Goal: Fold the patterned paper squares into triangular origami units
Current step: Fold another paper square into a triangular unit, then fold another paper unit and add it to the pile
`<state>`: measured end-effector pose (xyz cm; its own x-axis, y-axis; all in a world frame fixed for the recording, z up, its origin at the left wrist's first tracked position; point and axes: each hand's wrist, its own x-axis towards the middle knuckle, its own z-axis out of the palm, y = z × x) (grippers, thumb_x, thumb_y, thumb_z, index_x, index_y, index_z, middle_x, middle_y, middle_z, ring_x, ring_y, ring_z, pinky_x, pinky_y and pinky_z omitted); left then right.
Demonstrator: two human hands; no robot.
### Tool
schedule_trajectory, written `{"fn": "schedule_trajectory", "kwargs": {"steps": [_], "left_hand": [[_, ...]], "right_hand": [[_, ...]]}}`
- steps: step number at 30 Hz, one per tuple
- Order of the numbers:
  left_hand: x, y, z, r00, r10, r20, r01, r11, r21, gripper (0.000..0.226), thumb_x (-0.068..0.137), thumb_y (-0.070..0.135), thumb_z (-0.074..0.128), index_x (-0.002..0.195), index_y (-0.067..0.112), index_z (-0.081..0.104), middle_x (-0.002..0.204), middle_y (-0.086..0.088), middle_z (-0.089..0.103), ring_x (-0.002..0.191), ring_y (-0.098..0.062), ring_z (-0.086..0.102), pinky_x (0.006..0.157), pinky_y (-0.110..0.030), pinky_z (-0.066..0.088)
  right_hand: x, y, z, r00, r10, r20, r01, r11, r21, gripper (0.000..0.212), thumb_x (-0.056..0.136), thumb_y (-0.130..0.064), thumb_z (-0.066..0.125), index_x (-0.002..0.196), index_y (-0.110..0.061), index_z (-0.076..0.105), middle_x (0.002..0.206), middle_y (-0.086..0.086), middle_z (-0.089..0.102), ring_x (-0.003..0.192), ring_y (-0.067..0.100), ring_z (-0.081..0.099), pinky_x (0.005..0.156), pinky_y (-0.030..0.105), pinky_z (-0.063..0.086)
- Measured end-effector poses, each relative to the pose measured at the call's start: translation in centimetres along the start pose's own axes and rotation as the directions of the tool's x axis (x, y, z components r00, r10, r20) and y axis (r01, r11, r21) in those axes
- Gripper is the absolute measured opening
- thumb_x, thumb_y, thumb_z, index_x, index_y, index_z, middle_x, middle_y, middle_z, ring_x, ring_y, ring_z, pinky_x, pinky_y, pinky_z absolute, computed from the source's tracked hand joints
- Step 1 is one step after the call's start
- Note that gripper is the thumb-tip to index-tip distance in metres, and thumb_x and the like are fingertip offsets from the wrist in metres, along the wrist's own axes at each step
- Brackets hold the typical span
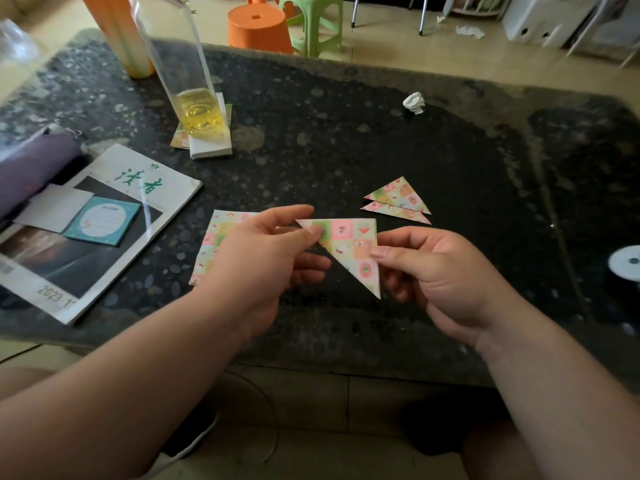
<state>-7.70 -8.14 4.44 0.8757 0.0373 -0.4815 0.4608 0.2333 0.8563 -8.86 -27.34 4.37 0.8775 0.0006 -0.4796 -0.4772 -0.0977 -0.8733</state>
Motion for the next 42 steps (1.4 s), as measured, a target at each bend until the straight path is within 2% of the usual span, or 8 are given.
{"fn": "schedule_trajectory", "kwargs": {"steps": [6,13,18,22,27,33,39,42], "left_hand": [[0.2,0.0,0.3,0.992,0.072,-0.105,-0.074,0.997,-0.021,0.021,0.092,0.011,0.074,0.111,0.017,0.072,0.093,-0.004,0.077,0.065,-0.020,0.073,0.061,-0.032,0.062],[1.0,1.4,-1.4,0.999,-0.013,0.032,0.009,0.993,0.122,0.016,0.096,0.008,0.067,0.110,0.014,0.071,0.100,-0.006,0.078,0.076,-0.018,0.073,0.060,-0.030,0.058],[2.6,7.4,-7.4,0.946,0.281,-0.158,-0.241,0.942,0.235,0.016,0.097,0.006,0.063,0.093,0.019,0.073,0.095,-0.004,0.077,0.079,-0.015,0.072,0.069,-0.033,0.058],[2.4,7.0,-9.7,0.965,0.232,-0.121,-0.189,0.938,0.290,0.009,0.097,0.011,0.065,0.098,0.014,0.073,0.089,-0.004,0.076,0.081,-0.020,0.072,0.070,-0.035,0.057],[2.0,4.8,-10.6,0.996,0.079,0.030,-0.053,0.304,0.951,0.039,0.088,0.045,0.075,0.124,0.031,0.068,0.122,0.006,0.068,0.105,-0.018,0.065,0.092,-0.036,0.052],[4.6,2.0,-11.7,0.990,0.089,-0.107,0.058,0.427,0.902,0.096,0.078,0.041,0.085,0.156,0.024,0.031,0.149,-0.003,0.052,0.131,-0.025,0.054,0.107,-0.045,0.047],[5.6,-0.8,-11.5,0.970,0.211,-0.122,0.014,0.453,0.892,0.095,0.075,0.029,0.087,0.153,0.024,0.034,0.144,-0.005,0.047,0.132,-0.026,0.048,0.109,-0.045,0.046],[5.8,-0.9,-11.5,0.969,0.197,-0.149,0.021,0.536,0.844,0.090,0.077,0.020,0.084,0.152,0.029,0.035,0.138,-0.002,0.053,0.124,-0.023,0.055,0.101,-0.042,0.051]], "right_hand": [[-0.5,-0.4,0.4,0.999,0.002,-0.044,-0.005,0.998,-0.057,0.010,0.095,-0.015,0.071,0.090,-0.009,0.077,0.078,0.010,0.077,0.060,0.014,0.055,0.046,0.023,0.038],[0.2,-1.0,-0.2,0.947,0.033,-0.320,0.000,0.995,0.101,0.009,0.097,-0.016,0.068,0.092,-0.009,0.071,0.068,0.007,0.069,0.055,0.010,0.050,0.043,0.021,0.032],[3.7,-2.2,-3.2,0.920,0.080,-0.383,-0.009,0.983,0.184,0.014,0.099,-0.014,0.063,0.086,-0.010,0.064,0.061,0.000,0.057,0.051,0.008,0.041,0.038,0.018,0.022],[7.9,-2.4,-5.0,0.891,0.236,-0.387,-0.167,0.965,0.204,0.017,0.100,-0.023,0.062,0.087,-0.013,0.063,0.070,-0.002,0.053,0.054,0.005,0.036,0.035,0.014,0.019],[8.1,-1.7,-4.1,0.690,0.107,-0.715,-0.330,0.927,-0.180,0.022,0.096,-0.031,0.070,0.105,-0.011,0.071,0.084,0.002,0.066,0.060,0.014,0.051,0.050,0.029,0.039],[3.9,-1.7,5.6,0.942,-0.025,-0.335,-0.136,0.884,-0.447,0.008,0.097,-0.020,0.068,0.091,-0.018,0.073,0.084,0.003,0.072,0.081,0.017,0.067,0.064,0.032,0.052],[3.1,-0.7,15.4,0.989,0.146,-0.006,-0.146,0.989,0.015,0.009,0.098,-0.002,0.064,0.100,-0.010,0.067,0.102,0.019,0.074,0.097,0.028,0.075,0.086,0.042,0.063],[2.9,-0.3,16.2,0.984,0.177,-0.015,-0.174,0.980,0.097,0.022,0.099,-0.001,0.060,0.087,-0.018,0.066,0.084,0.006,0.077,0.076,0.017,0.076,0.065,0.033,0.062]]}}
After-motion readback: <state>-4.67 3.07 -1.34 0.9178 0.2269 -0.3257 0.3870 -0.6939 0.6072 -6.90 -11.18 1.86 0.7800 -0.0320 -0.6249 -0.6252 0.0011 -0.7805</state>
